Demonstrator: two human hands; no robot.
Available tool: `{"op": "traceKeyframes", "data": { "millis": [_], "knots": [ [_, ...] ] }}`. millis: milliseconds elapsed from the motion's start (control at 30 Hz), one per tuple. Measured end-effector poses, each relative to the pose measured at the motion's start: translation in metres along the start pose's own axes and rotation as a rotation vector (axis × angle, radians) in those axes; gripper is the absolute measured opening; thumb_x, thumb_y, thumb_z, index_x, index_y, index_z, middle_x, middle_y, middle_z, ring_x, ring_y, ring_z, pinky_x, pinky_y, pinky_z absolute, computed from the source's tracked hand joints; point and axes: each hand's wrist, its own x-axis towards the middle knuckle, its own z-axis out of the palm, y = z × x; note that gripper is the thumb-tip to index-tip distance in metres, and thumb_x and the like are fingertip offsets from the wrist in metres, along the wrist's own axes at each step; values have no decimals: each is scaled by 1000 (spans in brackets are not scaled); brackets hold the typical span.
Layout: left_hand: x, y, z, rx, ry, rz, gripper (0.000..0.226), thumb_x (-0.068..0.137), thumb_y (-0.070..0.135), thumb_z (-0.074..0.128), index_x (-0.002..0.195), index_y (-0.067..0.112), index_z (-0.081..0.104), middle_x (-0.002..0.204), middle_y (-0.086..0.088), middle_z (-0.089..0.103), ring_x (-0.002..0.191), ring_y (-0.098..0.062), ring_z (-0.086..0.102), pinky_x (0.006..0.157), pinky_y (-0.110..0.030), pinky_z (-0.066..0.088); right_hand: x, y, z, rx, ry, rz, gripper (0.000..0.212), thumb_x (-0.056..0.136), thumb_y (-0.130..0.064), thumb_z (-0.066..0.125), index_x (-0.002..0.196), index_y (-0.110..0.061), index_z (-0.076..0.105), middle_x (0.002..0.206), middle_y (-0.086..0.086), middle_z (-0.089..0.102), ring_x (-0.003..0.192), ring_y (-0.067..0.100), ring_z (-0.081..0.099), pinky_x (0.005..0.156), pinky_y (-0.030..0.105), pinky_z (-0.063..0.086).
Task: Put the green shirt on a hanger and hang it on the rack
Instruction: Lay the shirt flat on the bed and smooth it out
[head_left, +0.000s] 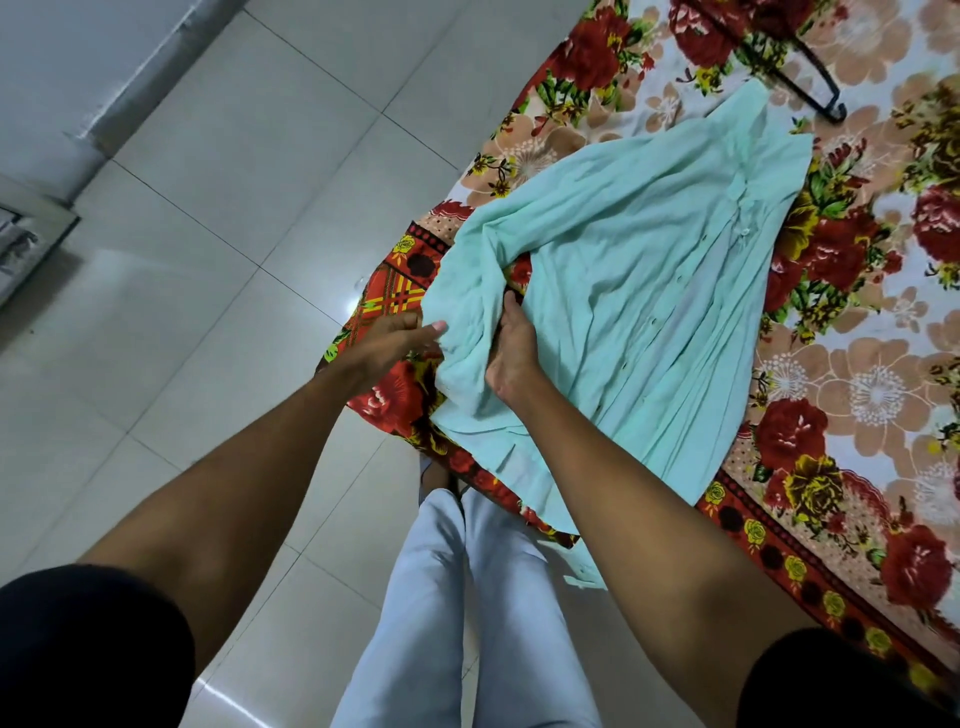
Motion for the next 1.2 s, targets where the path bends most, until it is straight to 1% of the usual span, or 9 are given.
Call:
{"op": "traceKeyframes", "data": {
  "millis": [67, 200, 400, 500, 633, 767, 867, 1033, 1200],
  "knots": [
    [1, 2, -1, 37, 38, 44, 21, 96, 29, 70, 97, 8, 73, 103, -3, 76, 93, -11, 69, 87, -29, 54, 1, 5, -1, -107, -23, 32, 60, 102, -60, 43, 128, -10, 65, 118, 15, 76, 108, 28, 74, 95, 45, 58],
    [3, 5, 7, 71, 208, 143, 31, 103, 21, 58, 107, -9, 66, 101, -18, 71, 88, -20, 64, 80, -39, 52, 4, 22, -13, -542, 26, -15, 39, 92, -28, 76, 125, -8, 69, 119, 11, 76, 112, 28, 73, 91, 38, 61],
    [0, 1, 3, 418, 389, 277, 38, 104, 40, 53, 91, 5, 60, 74, -7, 57, 66, -18, 49, 60, -39, 39, 7, 29, -13, -590, 142, -3, 29, 105, -26, 55, 128, -11, 64, 122, 10, 72, 113, 30, 69, 96, 52, 59],
    [5, -5, -2, 619, 280, 210, 42, 101, 53, 53, 101, 12, 61, 84, -3, 66, 72, -22, 60, 63, -37, 47, 11, 33, -15, -782, 209, -43, 35, 108, -27, 48, 137, -10, 57, 129, 10, 67, 120, 32, 65, 103, 53, 54],
    [12, -19, -10, 769, 146, 65, 46, 99, 44, 61, 65, 14, 49, 61, -1, 44, 56, -18, 40, 53, -28, 27, 14, 37, -23, -897, 246, -74, 38, 104, -24, 56, 138, -6, 54, 134, 14, 63, 123, 33, 62, 104, 51, 53],
    [19, -23, -15, 667, 240, -90, 45, 104, 42, 52, 96, -1, 63, 93, -19, 63, 85, -32, 61, 70, -39, 50, 12, 38, -29, -859, 243, -107, 39, 98, -12, 67, 134, -5, 54, 107, 9, 62, 112, 35, 67, 86, 53, 62],
    [20, -21, -15, 744, 209, -167, 53, 99, 50, 56, 124, 4, 58, 114, -13, 63, 101, -29, 60, 80, -40, 51, 13, 34, -34, -965, 303, -222, 34, 97, -13, 67, 129, -6, 57, 85, -2, 60, 103, 31, 68, 90, 48, 60],
    [27, 11, 7, 841, 373, 158, 69, 91, 44, 68, 145, 12, 40, 141, -14, 52, 126, -33, 50, 101, -47, 45, 11, -4, -44, -1097, 321, -455, 36, 101, -23, 62, 128, 1, 60, 110, 11, 73, 103, 27, 69, 76, 19, 41],
    [69, 78, 78, 1058, 199, 410, 73, 88, 32, 71, 149, 4, 43, 147, -20, 50, 136, -38, 47, 109, -51, 42, 19, -70, -62, -1194, 330, -596, 45, 102, -21, 60, 143, -4, 51, 135, 19, 62, 125, 30, 60, 106, 38, 47]
  ]
}}
